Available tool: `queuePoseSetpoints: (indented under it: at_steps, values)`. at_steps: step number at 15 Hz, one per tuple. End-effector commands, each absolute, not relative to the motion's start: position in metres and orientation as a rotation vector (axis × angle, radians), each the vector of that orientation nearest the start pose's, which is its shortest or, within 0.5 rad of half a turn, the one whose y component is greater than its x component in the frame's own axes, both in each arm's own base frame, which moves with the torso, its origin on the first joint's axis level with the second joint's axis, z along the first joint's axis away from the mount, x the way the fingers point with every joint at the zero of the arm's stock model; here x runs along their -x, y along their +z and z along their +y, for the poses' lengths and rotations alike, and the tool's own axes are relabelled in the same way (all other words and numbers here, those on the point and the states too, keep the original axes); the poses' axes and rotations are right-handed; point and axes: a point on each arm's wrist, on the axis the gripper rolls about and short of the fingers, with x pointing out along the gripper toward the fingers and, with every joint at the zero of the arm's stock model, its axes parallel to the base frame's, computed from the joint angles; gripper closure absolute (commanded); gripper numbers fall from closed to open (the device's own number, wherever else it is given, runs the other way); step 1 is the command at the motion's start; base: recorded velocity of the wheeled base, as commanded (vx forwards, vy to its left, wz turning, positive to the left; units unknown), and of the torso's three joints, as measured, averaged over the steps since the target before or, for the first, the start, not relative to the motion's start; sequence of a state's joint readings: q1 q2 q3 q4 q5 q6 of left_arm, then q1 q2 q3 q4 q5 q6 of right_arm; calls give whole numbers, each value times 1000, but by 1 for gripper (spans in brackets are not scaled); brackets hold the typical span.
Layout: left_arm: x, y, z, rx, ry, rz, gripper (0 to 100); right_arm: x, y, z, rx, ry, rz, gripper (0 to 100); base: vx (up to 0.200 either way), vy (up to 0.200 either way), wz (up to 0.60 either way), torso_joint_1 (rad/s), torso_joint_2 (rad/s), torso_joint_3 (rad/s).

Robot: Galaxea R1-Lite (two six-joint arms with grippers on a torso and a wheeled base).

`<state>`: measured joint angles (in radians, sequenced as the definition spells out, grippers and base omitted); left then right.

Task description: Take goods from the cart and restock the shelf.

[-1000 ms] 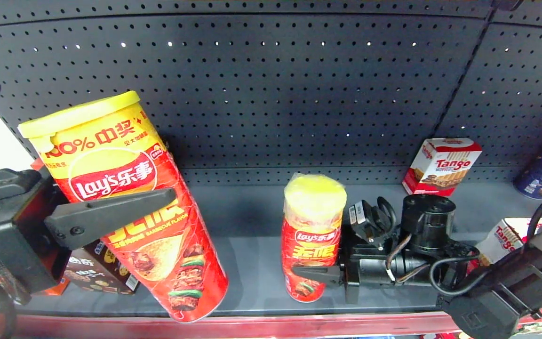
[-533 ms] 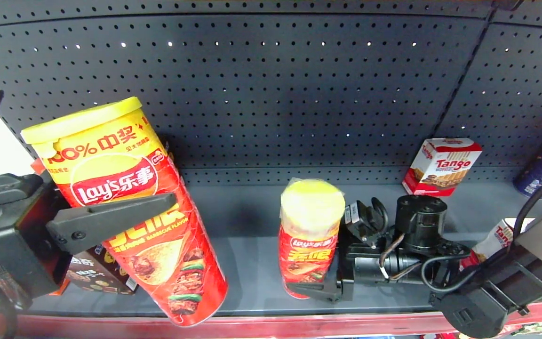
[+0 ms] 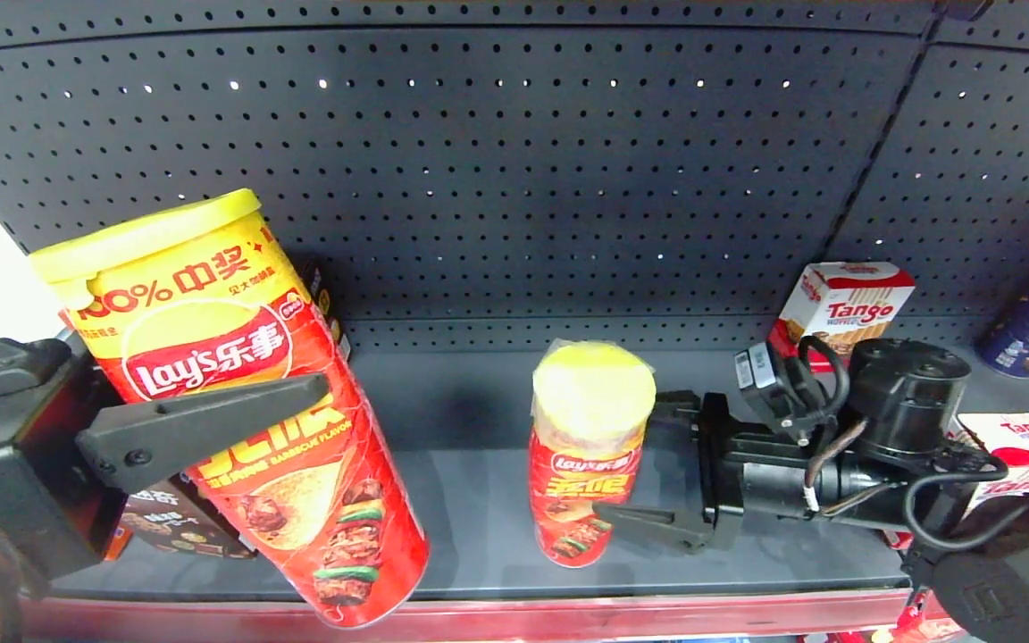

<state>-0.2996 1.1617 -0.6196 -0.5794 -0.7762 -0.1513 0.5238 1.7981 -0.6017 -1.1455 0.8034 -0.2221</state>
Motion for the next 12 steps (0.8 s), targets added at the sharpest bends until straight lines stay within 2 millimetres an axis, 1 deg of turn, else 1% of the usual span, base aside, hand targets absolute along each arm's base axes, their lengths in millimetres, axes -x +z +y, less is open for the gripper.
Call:
queuePoseSetpoints:
  at_steps: [1,2,3,5,6,7,8,9,10,11,12]
  values:
    - [-152,254,-64,127,-1078,41,100,-232,183,143,196,1286,-188,0,0,0,0,0,0,0]
    - [-152,254,-64,127,-1078,41,100,-229,188,139,199,1275,-199,0,0,0,0,0,0,0]
    - [-152,254,-63,127,-1076,39,100,-221,203,125,205,1240,-223,0,0,0,0,0,0,0]
    - [-149,255,-63,124,-1077,30,100,-209,221,107,216,1186,-257,0,0,0,0,0,0,0]
    - [-148,253,-62,126,-1076,36,100,-198,235,88,226,1126,-280,0,0,0,0,0,0,0]
    - [-146,252,-61,126,-1076,36,100,-189,243,77,217,1090,-288,0,0,0,0,0,0,0]
    - [-143,252,-61,125,-1078,32,100,-174,254,60,198,1024,-303,0,0,0,0,0,0,0]
    - [-141,253,-60,124,-1079,25,100,-164,260,47,190,965,-314,0,0,0,0,0,0,0]
    - [-140,254,-60,123,-1079,20,100,-156,260,36,188,896,-315,0,0,0,0,0,0,0]
    - [-139,255,-60,122,-1078,14,100,-148,259,27,182,823,-314,0,0,0,0,0,0,0]
    - [-138,257,-59,119,-1078,4,100,-133,252,17,154,742,-297,0,0,0,0,0,0,0]
